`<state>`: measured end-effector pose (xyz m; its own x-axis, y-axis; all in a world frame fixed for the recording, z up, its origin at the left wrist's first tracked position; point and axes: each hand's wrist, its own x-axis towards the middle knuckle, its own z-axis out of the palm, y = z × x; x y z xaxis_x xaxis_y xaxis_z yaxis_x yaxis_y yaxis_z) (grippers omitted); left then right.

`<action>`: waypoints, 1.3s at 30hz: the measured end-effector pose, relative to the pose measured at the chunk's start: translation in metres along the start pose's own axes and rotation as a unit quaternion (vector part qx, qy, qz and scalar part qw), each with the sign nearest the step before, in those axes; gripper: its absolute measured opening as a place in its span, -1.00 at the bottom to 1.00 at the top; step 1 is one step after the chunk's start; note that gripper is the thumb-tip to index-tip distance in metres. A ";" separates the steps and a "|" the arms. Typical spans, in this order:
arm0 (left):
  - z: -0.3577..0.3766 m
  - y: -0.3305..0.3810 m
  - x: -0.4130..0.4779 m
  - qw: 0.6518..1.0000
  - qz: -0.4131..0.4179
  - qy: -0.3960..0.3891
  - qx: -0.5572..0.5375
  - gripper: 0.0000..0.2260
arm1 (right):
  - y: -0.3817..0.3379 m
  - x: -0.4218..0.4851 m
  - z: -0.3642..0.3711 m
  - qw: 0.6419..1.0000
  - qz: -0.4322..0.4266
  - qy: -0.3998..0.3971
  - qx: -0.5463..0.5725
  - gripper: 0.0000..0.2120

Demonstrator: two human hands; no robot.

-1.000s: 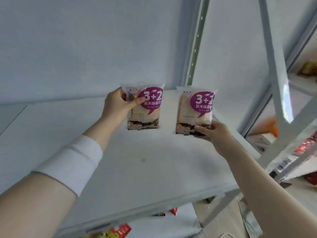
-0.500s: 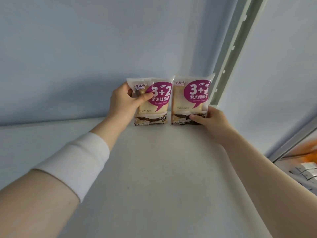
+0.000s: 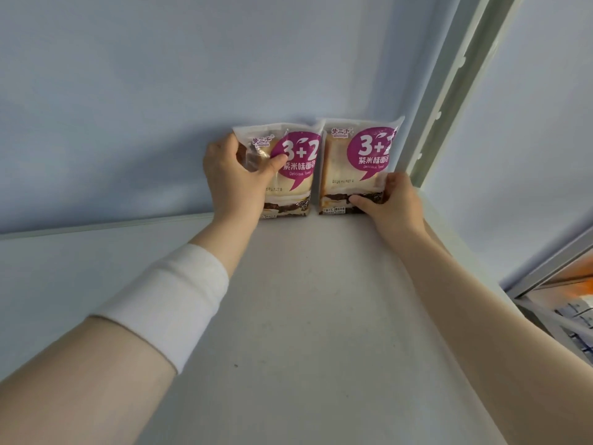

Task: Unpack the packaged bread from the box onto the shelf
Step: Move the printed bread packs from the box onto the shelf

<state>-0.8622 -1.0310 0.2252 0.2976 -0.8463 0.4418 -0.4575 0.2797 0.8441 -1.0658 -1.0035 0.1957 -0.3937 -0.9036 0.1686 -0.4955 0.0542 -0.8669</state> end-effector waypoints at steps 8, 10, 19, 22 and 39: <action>-0.026 0.024 -0.021 0.995 -0.088 -0.037 -0.036 -0.28 | -0.037 -0.051 -0.015 0.989 0.032 0.026 -0.143 -0.33; -0.047 0.032 -0.043 0.995 -0.039 -0.076 0.044 -0.34 | -0.044 -0.086 -0.026 0.969 0.009 0.003 -0.246 -0.35; -0.146 0.105 -0.190 0.777 0.224 -0.407 0.425 -0.53 | -0.068 -0.287 -0.102 0.870 0.000 -0.048 -0.491 -0.48; -0.172 0.141 -0.242 0.750 0.218 -0.451 0.432 -0.53 | -0.078 -0.354 -0.141 0.854 0.023 -0.056 -0.516 -0.48; -0.093 0.229 -0.691 0.572 0.364 -0.643 0.357 -0.51 | 0.152 -0.736 -0.417 0.794 0.404 -0.044 -0.453 -0.64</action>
<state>-1.0945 -0.3401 0.1420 -0.8412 -0.3858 -0.3789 -0.4306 0.9017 0.0380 -1.1743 -0.1528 0.1352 -0.8301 -0.4430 -0.3387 -0.4780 0.8780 0.0232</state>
